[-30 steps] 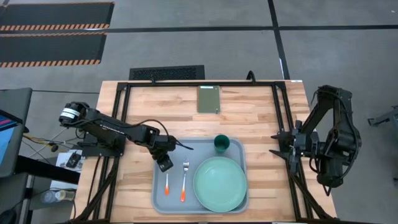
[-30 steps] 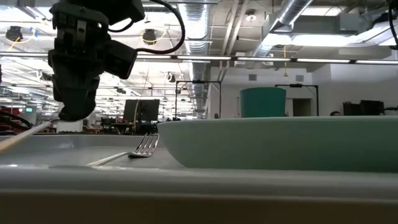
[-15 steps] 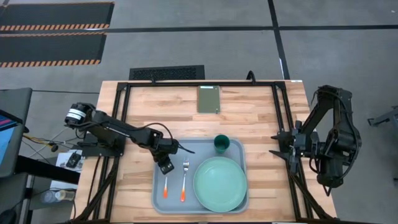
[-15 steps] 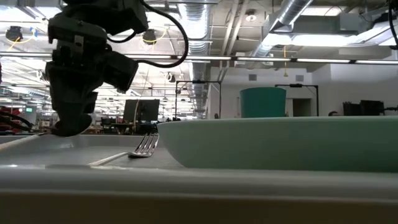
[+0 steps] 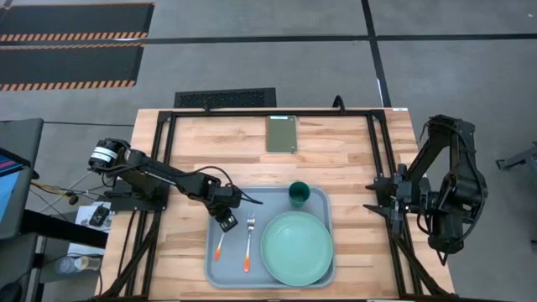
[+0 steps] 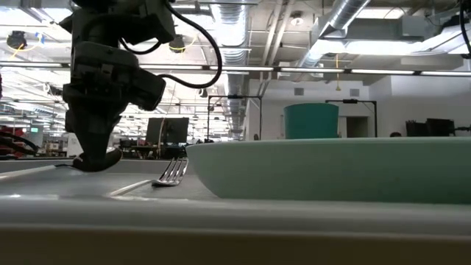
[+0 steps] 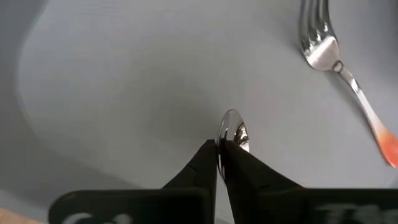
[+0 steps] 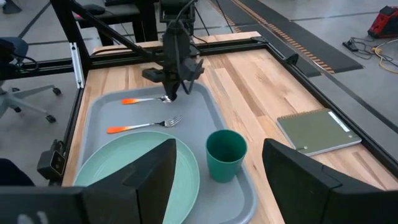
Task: Pick and place plate/cup/fork/spoon on tray
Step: Put the orange spoon on the blue tray to the left of the orange fork
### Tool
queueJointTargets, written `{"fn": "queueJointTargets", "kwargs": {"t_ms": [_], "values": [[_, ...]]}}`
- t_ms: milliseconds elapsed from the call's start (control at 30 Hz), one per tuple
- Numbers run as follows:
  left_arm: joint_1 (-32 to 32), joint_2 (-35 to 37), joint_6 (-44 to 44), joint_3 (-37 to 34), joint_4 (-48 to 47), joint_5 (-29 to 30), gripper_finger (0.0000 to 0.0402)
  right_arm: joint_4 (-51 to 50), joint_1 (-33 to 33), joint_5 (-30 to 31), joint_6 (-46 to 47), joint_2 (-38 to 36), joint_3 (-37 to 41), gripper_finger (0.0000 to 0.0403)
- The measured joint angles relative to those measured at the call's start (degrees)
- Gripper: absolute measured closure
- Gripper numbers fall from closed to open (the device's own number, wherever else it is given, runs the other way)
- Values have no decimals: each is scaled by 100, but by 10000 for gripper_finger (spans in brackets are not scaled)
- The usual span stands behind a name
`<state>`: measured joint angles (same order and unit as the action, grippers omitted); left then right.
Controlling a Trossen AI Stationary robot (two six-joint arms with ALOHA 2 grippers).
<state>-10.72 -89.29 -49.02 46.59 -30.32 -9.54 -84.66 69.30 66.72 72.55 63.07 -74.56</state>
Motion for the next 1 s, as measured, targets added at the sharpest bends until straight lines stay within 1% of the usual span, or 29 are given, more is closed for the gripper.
{"fn": "queueJointTargets", "kwargs": {"t_ms": [267,367,633,767,900,1000], "values": [[0,-3,-256,0,17,38,379,9,0,-70,0,0,0,138],[0,-3,-350,0,23,152,367,29,0,-70,0,0,0,138],[21,-1,-495,0,18,346,313,44,0,-92,0,0,0,138],[121,115,-575,46,-269,356,291,55,0,-92,0,0,0,138],[131,315,-661,240,-850,339,292,74,0,-94,0,0,0,138],[-107,481,-982,276,-996,324,318,80,0,-97,0,0,0,138]]}}
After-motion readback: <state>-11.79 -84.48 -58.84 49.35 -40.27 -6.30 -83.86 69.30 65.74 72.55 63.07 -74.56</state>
